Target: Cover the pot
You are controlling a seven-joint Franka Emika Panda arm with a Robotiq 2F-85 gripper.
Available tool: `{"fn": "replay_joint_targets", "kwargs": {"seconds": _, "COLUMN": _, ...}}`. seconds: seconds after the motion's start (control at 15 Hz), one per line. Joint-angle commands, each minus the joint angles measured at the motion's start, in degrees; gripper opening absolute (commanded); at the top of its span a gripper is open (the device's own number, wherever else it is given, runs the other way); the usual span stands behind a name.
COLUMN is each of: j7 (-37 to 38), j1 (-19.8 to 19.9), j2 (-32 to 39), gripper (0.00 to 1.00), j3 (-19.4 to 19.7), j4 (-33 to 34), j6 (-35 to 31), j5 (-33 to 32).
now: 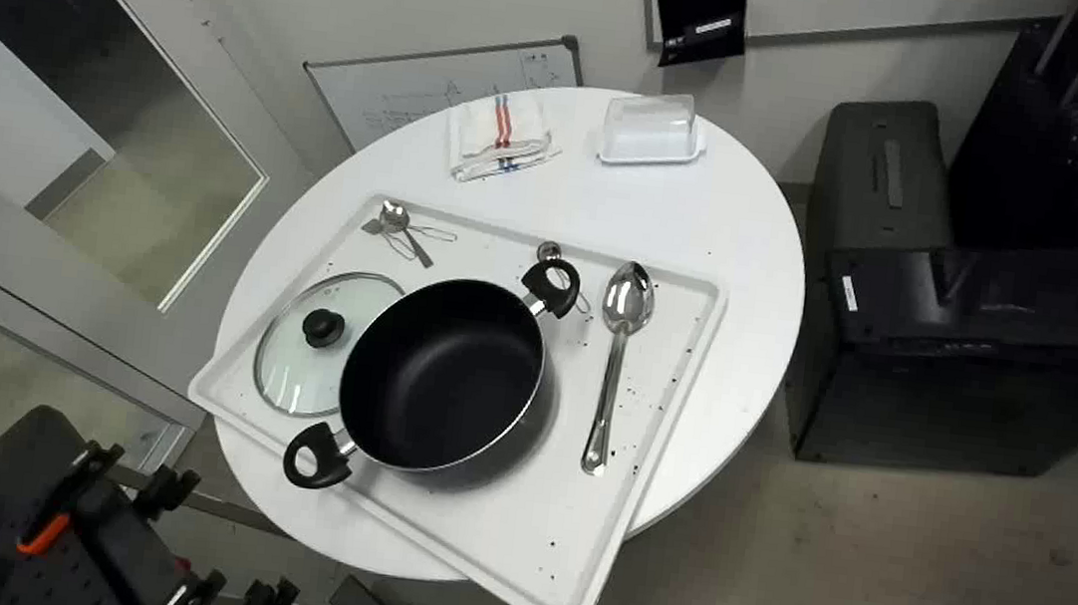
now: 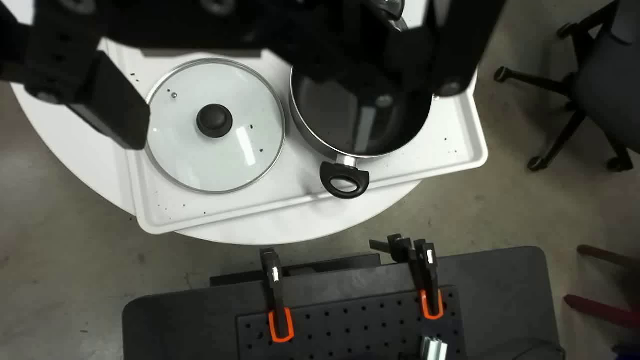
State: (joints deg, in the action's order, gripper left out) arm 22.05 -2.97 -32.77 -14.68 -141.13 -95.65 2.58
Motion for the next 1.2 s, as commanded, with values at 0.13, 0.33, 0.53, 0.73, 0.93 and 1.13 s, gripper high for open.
{"fn": "replay_joint_targets", "kwargs": {"seconds": 0.13, "j7": 0.3, "j1": -0.7, "j2": 0.1, "gripper": 1.0, "j3": 0.6, "j4": 0.1, "j6": 0.1, "j5": -0.3}}
{"fn": "replay_joint_targets", "kwargs": {"seconds": 0.33, "j7": 0.3, "j1": -0.7, "j2": 0.1, "gripper": 1.0, "j3": 0.6, "j4": 0.1, "j6": 0.1, "j5": -0.3}}
{"fn": "replay_joint_targets", "kwargs": {"seconds": 0.53, "j7": 0.3, "j1": -0.7, "j2": 0.1, "gripper": 1.0, "j3": 0.6, "j4": 0.1, "j6": 0.1, "j5": -0.3}}
{"fn": "replay_joint_targets", "kwargs": {"seconds": 0.73, "j7": -1.0, "j1": -0.8, "j2": 1.4, "gripper": 1.0, "j3": 0.9, "j4": -0.5, "j6": -1.6, "j5": -0.8}}
{"fn": "replay_joint_targets", "kwargs": {"seconds": 0.93, "j7": -5.1, "j1": -1.2, "j2": 3.8, "gripper": 1.0, "j3": 1.7, "j4": -2.0, "j6": -6.0, "j5": -2.0}}
{"fn": "replay_joint_targets", "kwargs": {"seconds": 1.13, "j7": -11.0, "j1": -1.6, "j2": 8.5, "gripper": 1.0, "j3": 3.2, "j4": -3.8, "j6": -15.1, "j5": -2.4}}
